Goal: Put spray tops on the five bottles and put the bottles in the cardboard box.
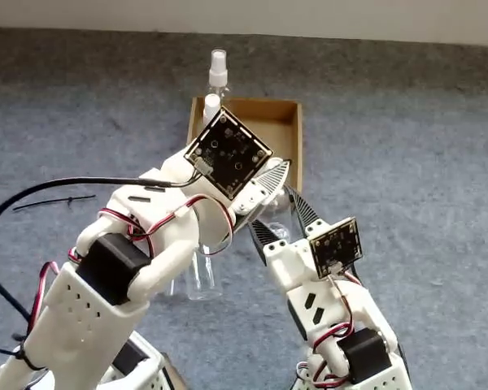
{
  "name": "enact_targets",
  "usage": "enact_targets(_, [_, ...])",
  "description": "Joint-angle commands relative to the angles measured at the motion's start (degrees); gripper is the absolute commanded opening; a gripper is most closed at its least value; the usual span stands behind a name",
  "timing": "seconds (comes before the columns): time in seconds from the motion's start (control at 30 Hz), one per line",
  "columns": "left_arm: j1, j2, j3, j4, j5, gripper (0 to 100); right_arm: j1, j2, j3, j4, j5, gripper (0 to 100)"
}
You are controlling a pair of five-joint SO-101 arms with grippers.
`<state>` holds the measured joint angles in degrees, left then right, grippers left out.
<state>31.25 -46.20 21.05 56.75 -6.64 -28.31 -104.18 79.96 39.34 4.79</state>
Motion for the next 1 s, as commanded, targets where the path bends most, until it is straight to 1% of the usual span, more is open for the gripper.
enact_targets(0.0, [-2.24,-0.66,-0.57,-0.62,-0.35,15,0.66,-0.66,-0.57,0.13,-0.35,0.5])
enact_targets(0.13, [-3.47,-0.66,-0.66,-0.79,-0.35,15,0.75,-0.66,-0.57,0.13,-0.35,0.5])
enact_targets(0.7, [-3.38,-0.66,0.75,-0.53,-0.35,15,0.75,-0.66,-0.57,0.04,-0.35,0.5])
enact_targets(0.83, [-3.47,-0.75,-4.18,-0.18,-0.35,15,0.75,-0.66,-0.57,0.04,-0.35,0.5])
enact_targets(0.97, [-5.93,-0.75,-12.26,5.27,-0.35,15,0.84,-0.66,-0.57,0.04,-0.09,0.5])
